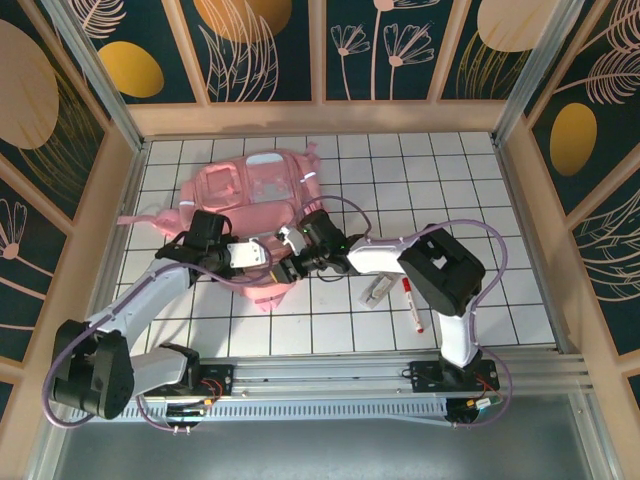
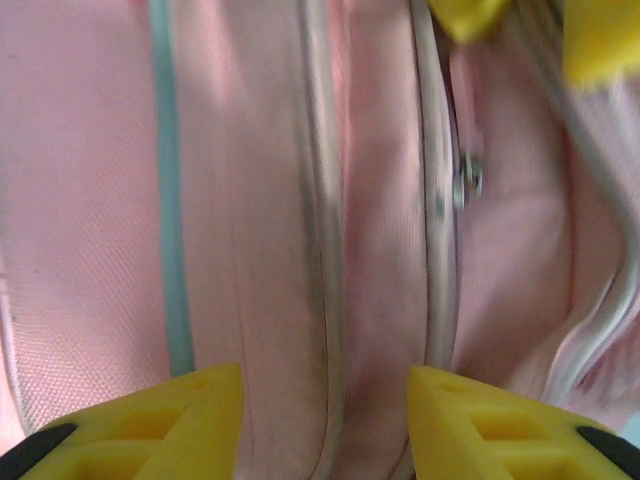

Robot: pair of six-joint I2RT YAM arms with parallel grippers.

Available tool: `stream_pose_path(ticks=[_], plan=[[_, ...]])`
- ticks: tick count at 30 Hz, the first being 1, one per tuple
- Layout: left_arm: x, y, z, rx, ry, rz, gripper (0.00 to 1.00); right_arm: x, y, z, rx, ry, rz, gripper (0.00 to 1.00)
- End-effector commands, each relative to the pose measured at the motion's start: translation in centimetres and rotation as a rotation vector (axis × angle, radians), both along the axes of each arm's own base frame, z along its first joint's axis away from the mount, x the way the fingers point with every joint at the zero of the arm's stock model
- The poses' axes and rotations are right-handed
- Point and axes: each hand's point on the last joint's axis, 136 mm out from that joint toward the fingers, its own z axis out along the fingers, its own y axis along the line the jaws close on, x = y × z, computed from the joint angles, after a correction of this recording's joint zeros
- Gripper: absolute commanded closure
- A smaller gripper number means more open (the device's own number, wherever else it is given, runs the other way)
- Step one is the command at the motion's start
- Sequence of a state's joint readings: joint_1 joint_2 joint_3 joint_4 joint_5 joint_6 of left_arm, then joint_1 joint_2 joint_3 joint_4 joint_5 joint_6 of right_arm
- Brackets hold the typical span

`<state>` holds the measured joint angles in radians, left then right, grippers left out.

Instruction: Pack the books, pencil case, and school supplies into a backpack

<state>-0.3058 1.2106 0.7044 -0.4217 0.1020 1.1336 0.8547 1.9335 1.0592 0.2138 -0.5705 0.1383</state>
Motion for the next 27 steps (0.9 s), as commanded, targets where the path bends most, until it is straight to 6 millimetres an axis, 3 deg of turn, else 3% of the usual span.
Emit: stream_pose_path(ticks=[1,7,8,11,16,20,23,27], plan=[[-0.1,0.8,-1.5,0.099,-0.019,-0.087,0.54,-0.6,-3.0,-2.4,-0.085,0.074,-0.029,0.54],[-1.8,-0.5,-3.1,0.032,0.053,-0.111,0.51,0.0,-3.8,-1.8,-0.054,0.089,-0.047,0.5],[-1.4,-0.2,-3.4,0.043,0.035,-0.085,0.45,0.0,-3.9,-1.9,-0.059,0.094,-0.046,0.51],[0.5,0.7,-4.2,0.091,-0.061,0.003,0.45,-0.1,-3.9,-1.9,-0.058,0.096,-0.038,0.51],[3.8,0.5,-2.7,0.049,-0.116,0.122,0.63,-0.1,-4.3,-1.3,-0.061,0.08,-0.043,0.5],[5.0,0.0,-1.4,0.02,-0.126,0.156,1.0,-0.3,-4.6,-0.7,-0.046,0.069,-0.049,0.5],[4.6,-0.8,-0.4,-0.02,-0.104,0.13,1.0,-0.2,-5.3,-0.7,-0.078,0.039,-0.065,0.48],[2.6,-2.7,2.3,-0.133,-0.093,0.031,1.0,0.3,-6.5,0.7,-0.092,-0.07,-0.082,0.46]])
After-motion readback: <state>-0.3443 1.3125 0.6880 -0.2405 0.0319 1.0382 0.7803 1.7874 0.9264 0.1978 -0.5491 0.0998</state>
